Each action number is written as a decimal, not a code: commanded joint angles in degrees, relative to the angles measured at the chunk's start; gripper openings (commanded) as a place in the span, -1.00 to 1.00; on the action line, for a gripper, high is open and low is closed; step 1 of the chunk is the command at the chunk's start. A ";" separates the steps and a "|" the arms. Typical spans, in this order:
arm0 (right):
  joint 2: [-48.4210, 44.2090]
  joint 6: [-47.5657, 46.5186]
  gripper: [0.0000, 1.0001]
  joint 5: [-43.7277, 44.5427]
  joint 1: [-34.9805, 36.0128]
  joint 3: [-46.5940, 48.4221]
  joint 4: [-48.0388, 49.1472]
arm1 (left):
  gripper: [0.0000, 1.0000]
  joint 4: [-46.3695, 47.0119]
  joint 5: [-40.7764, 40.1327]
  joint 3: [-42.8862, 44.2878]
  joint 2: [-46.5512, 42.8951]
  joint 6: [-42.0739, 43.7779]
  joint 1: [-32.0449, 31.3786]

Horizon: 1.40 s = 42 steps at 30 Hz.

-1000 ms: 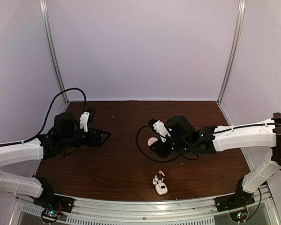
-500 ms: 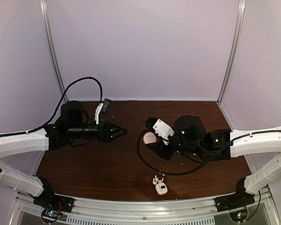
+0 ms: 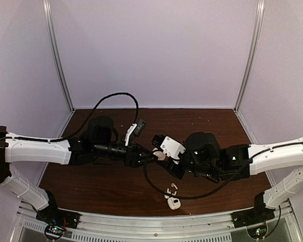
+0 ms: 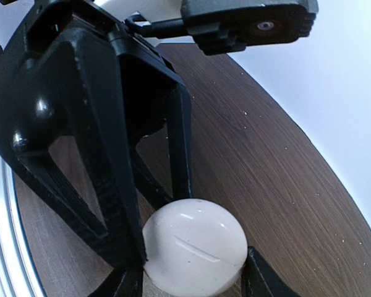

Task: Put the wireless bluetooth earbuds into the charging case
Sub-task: Pass from the right arm to the left, then pass from the left arm to the right

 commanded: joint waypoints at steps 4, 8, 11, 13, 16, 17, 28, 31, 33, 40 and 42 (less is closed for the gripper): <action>0.65 -1.82 -0.14 4.01 1.72 0.62 -0.28 | -0.05 5.53 2.17 2.77 2.47 -1.52 -0.82; 0.92 -2.15 -0.13 4.47 2.04 0.62 -0.23 | -0.28 5.43 2.40 3.21 3.09 -1.55 -0.90; 1.01 -2.10 -0.13 4.58 2.10 0.79 -0.32 | -0.55 4.60 1.87 3.57 3.69 -1.11 -0.91; 1.01 -2.00 -0.13 4.50 2.13 0.71 -0.35 | -0.70 4.41 1.92 3.70 3.97 -1.03 -0.90; 0.41 -1.36 0.02 4.52 2.14 0.26 0.05 | -0.89 4.39 1.92 3.65 3.98 -0.83 -0.91; -0.05 -0.86 0.11 4.43 2.14 -0.14 0.34 | -0.95 4.32 1.84 3.63 3.66 -0.69 -0.91; -15.50 7.09 0.88 -14.86 -1.74 -9.05 5.70 | -1.00 2.98 0.50 3.35 -2.64 10.17 -0.91; -19.92 10.96 0.96 -19.79 -3.01 -12.19 10.02 | -1.00 3.85 1.74 2.62 -4.93 14.64 -0.91; -21.36 12.19 0.99 -23.31 -3.00 -13.90 12.47 | -1.00 4.03 3.09 2.33 -6.63 17.51 -0.84; -14.83 14.21 1.00 -35.13 -3.22 -3.90 2.36 | -1.00 3.10 5.80 2.24 -10.05 26.39 -2.81; -15.08 15.09 1.00 -35.84 -3.28 -3.81 3.07 | -1.00 1.05 5.91 3.32 -9.75 28.79 -4.41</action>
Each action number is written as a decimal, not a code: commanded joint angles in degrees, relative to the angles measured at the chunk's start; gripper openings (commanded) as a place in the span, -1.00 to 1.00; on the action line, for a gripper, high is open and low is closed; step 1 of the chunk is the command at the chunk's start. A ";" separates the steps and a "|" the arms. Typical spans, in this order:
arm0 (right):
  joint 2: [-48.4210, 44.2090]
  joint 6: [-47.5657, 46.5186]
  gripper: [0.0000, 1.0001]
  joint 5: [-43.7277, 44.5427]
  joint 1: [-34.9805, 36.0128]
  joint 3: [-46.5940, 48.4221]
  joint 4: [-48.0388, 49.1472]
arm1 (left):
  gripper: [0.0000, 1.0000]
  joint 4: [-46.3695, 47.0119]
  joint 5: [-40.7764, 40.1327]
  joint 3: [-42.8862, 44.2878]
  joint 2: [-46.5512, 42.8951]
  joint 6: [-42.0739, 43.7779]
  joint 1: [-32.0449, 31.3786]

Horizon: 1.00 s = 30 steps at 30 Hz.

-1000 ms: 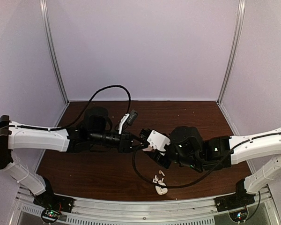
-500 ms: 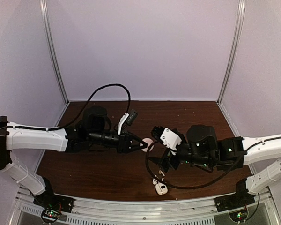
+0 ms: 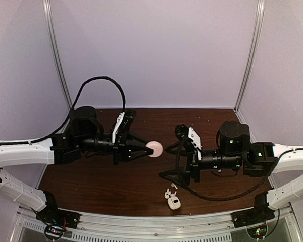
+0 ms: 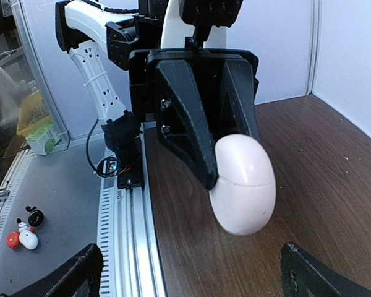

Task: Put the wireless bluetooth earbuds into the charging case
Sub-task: Pass from the left arm to the right

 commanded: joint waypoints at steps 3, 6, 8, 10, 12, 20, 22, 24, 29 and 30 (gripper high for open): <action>-0.18 1.62 0.95 -6.83 -0.78 2.85 -0.40 | -1.00 -1.40 2.65 2.52 0.27 9.77 -4.61; -0.06 0.41 0.77 -10.08 -1.59 2.87 0.01 | -1.00 0.59 3.14 1.96 0.72 9.24 -5.79; 0.48 0.24 0.63 -10.53 -1.76 2.98 -0.38 | -1.00 1.55 3.21 1.83 1.18 8.53 -6.01; 1.59 -0.55 0.50 -11.00 -1.77 3.62 -1.20 | -1.00 2.22 3.07 1.79 1.47 8.04 -6.12; 2.54 -1.08 0.39 -11.06 -1.81 4.13 -3.09 | -1.00 2.95 2.89 1.67 1.53 7.71 -6.18; 2.41 -2.04 -0.01 -9.23 -1.90 4.08 -2.47 | -1.00 4.09 2.01 1.17 2.19 7.29 -6.21; 2.40 -2.18 -0.07 -9.32 -2.04 4.08 -2.51 | -1.00 4.04 1.80 1.06 2.21 7.28 -6.17; 2.38 -2.10 -0.16 -9.61 -2.29 4.00 -2.36 | -1.00 4.02 1.79 1.00 2.28 7.31 -6.20; 2.67 -2.01 -0.33 -10.20 -2.65 3.91 -2.25 | -1.00 4.29 1.19 0.85 2.35 7.53 -6.14; 2.59 -2.01 -0.34 -10.21 -2.74 3.91 -2.20 | -1.00 4.29 1.09 0.80 2.42 7.62 -6.21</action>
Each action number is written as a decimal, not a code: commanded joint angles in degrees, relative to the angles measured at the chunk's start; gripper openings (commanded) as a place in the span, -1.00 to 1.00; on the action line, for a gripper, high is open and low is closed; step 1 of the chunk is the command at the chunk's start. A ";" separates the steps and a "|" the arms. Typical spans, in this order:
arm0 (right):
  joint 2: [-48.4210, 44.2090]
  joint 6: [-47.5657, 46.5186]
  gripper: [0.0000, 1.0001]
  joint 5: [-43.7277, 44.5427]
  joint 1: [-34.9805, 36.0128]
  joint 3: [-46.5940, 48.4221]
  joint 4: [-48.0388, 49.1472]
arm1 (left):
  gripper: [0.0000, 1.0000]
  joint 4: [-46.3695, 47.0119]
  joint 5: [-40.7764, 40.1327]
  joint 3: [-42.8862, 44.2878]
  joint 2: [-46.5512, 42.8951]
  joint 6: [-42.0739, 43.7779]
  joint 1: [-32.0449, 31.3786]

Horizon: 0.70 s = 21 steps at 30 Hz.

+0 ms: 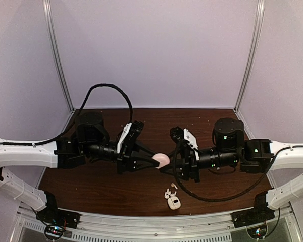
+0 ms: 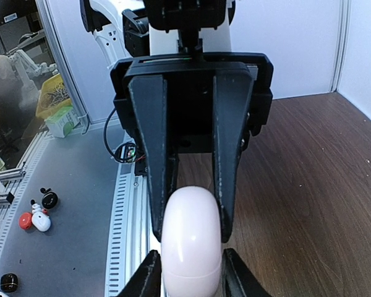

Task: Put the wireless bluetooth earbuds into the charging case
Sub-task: Pass from the left arm to the right

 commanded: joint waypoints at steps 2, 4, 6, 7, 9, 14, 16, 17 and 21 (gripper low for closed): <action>-0.52 -0.17 -0.34 -0.67 -0.66 1.15 0.53 | -1.00 3.11 -0.85 0.44 0.59 0.46 -0.22; -0.61 -0.17 -0.33 -0.86 -0.68 1.15 0.75 | -1.00 3.11 -0.87 0.37 0.77 0.53 -0.23; -0.40 -0.25 -0.30 -1.50 -0.75 1.28 0.78 | -1.00 3.11 -0.85 0.36 0.86 0.70 -0.32; -0.23 -0.22 -0.28 -1.57 -0.71 1.39 0.76 | -1.00 3.11 -0.89 0.38 0.90 0.72 -0.38; 0.03 -0.50 -0.26 -1.69 -0.75 1.57 0.52 | -1.00 3.11 -0.87 0.29 0.99 0.81 -0.50; 0.52 -1.35 -0.34 -1.96 -0.84 2.02 -0.47 | -1.00 3.02 -0.77 0.21 1.24 0.98 -0.58; 0.65 -1.76 -0.41 -1.85 -0.83 2.26 -1.13 | -1.00 2.96 -0.78 0.22 1.24 1.04 -0.63; 0.77 -2.04 -0.45 -1.87 -0.80 2.51 -1.63 | -1.00 2.79 -0.92 0.21 1.26 1.19 -0.62; 1.38 -2.30 -0.58 -1.60 -0.78 3.48 -3.95 | -1.00 1.96 -1.86 0.37 0.91 1.75 -0.71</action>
